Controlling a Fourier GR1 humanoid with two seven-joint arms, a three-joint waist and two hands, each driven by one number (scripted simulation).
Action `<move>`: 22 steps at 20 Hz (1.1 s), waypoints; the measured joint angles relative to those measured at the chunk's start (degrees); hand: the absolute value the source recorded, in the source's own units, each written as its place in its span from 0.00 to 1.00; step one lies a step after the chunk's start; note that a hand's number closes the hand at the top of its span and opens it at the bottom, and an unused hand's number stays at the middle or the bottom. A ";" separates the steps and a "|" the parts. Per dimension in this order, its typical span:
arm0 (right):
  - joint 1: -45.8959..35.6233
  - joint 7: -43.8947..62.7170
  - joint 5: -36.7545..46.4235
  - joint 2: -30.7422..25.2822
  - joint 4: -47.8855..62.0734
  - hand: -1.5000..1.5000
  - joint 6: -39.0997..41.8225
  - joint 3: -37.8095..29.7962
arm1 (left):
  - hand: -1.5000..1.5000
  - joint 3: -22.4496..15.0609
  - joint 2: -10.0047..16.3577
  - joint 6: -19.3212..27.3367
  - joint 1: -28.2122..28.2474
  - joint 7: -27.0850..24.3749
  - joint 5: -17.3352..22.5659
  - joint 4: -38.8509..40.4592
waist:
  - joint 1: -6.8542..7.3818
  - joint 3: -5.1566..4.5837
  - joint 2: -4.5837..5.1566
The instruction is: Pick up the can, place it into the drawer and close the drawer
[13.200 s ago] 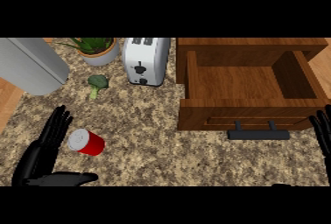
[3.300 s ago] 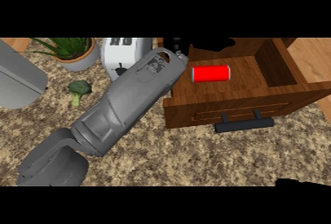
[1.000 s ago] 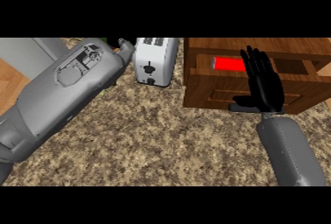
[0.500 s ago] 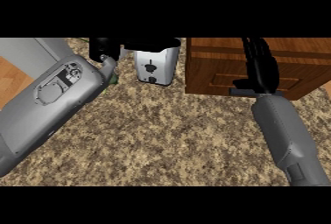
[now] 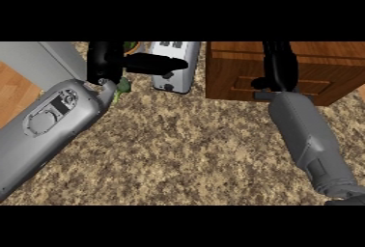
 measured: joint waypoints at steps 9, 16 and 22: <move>-7.23 -1.47 -0.17 -2.15 7.82 0.00 2.08 -1.69 | 0.00 0.67 1.40 -0.68 5.02 -1.12 -1.34 -4.01 | 0.42 0.16 0.96; -9.57 -7.20 -3.50 -2.52 10.12 0.00 4.52 -4.71 | 0.00 1.84 1.93 -1.59 7.52 -2.08 -1.75 -5.43 | 0.10 0.35 1.30; -10.13 -14.68 -10.10 -1.51 9.13 0.00 6.59 -10.44 | 0.00 2.34 2.56 -2.01 9.80 -2.60 -1.87 -7.41 | -0.28 0.45 1.27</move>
